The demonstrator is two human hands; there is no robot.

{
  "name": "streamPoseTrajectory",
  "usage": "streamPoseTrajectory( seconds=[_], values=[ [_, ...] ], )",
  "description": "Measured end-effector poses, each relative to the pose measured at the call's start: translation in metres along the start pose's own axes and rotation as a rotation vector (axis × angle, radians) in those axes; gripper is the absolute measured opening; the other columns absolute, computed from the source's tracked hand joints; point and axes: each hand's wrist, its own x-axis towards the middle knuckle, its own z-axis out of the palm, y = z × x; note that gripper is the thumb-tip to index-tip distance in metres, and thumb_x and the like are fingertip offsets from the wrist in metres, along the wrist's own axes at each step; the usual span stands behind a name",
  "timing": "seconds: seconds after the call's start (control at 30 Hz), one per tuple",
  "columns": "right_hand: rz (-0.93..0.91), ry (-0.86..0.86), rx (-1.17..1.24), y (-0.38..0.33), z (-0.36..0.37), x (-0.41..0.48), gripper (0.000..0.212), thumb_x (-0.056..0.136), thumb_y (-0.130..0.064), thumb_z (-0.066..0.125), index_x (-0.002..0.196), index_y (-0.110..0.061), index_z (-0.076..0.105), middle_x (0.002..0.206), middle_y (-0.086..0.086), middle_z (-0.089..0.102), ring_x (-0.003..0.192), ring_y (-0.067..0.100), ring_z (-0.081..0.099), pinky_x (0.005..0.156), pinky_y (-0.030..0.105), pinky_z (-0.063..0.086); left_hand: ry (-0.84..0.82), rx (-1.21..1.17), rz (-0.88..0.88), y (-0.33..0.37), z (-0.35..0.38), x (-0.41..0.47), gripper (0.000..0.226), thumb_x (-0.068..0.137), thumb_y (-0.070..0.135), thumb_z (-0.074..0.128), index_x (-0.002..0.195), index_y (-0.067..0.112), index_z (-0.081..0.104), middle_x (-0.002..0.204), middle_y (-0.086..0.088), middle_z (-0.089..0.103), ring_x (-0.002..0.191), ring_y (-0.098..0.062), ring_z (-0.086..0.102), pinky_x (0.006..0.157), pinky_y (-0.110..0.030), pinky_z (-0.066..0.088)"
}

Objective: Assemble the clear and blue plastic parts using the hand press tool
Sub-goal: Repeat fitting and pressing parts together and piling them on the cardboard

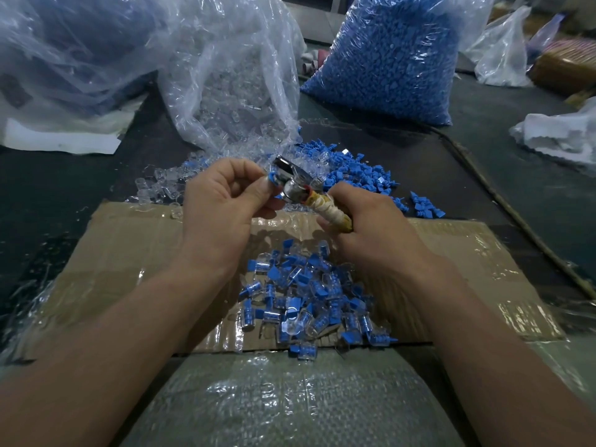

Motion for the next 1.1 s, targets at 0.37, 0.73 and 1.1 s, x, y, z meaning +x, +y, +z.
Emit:
streamPoseTrajectory(
  seconds=[0.37, 0.73, 1.1],
  values=[
    [0.005, 0.032, -0.059, 0.0, 0.004, 0.002, 0.017, 0.084, -0.021, 0.061, 0.085, -0.026, 0.044, 0.074, -0.012, 0.046, 0.066, 0.002, 0.042, 0.054, 0.022, 0.027, 0.016, 0.031, 0.0, 0.0, -0.001, 0.0, 0.017, 0.085, -0.003, 0.057, 0.077, 0.012, 0.057, 0.059, 0.005, 0.066, 0.056, -0.006, 0.064, 0.055, -0.015, 0.051],
    [-0.009, 0.022, -0.093, 0.018, 0.0, 0.004, 0.035, 0.082, -0.022, 0.065, 0.115, -0.021, 0.054, 0.101, -0.007, 0.054, 0.089, 0.008, 0.045, 0.076, 0.026, 0.035, 0.102, -0.035, -0.065, 0.002, -0.009, 0.008, 0.015, 0.084, 0.001, 0.059, 0.081, 0.015, 0.057, 0.067, 0.002, 0.07, 0.059, -0.009, 0.065, 0.053, -0.016, 0.05],
    [0.11, -0.097, -0.073, 0.021, -0.009, 0.003, 0.055, 0.06, -0.044, 0.079, 0.11, -0.027, 0.062, 0.1, -0.009, 0.063, 0.092, 0.011, 0.055, 0.083, 0.035, 0.046, -0.442, 0.14, -0.164, 0.011, -0.006, -0.003, 0.017, 0.059, 0.031, 0.07, 0.069, 0.018, 0.073, 0.056, 0.002, 0.064, 0.047, -0.005, 0.053, 0.045, -0.015, 0.043]
  ],
)
